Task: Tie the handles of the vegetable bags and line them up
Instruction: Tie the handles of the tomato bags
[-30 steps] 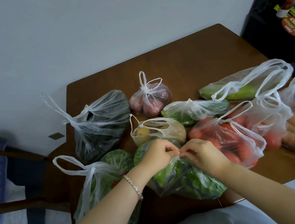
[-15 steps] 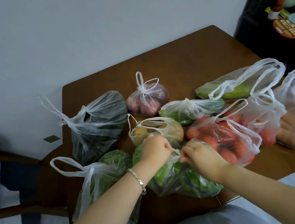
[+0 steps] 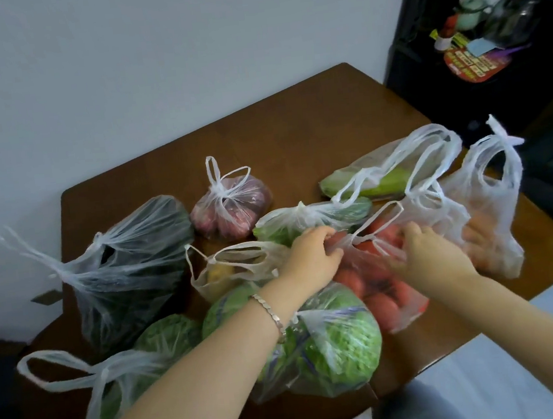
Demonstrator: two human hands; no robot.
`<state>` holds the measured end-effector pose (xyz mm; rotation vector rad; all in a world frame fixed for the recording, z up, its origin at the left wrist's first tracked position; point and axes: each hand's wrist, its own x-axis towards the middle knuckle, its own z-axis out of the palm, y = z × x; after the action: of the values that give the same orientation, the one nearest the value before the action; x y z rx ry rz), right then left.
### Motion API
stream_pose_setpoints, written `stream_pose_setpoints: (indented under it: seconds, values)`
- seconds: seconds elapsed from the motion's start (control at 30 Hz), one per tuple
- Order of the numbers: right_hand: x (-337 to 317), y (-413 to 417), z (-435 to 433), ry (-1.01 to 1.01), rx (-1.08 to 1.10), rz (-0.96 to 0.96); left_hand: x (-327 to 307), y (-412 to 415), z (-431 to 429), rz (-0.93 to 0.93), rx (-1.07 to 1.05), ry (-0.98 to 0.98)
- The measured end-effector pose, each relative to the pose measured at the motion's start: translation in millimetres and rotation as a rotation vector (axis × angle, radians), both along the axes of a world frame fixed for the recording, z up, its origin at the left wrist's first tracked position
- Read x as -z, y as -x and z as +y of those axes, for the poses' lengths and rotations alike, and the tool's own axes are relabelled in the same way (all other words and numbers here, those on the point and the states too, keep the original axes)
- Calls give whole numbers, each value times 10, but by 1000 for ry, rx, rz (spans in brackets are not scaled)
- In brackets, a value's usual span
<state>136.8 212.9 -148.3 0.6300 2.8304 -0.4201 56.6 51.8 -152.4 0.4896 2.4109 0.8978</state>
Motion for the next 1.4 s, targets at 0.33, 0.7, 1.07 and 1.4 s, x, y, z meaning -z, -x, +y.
stream_pose_setpoints:
  seconds: [0.33,0.7,1.07,1.4]
  values:
    - [34,172,539,216,-400,2,-63,47,583,86,-186,34]
    - [-320,231,689,956,-429,226,-605,-134,492,81,-514,-112]
    - [93,284,443,1491,244,279,-244,-215,607,-223,-466,-618]
    - [246,336,254,1439,451,222,-112,-155,663,-641,-727,-673]
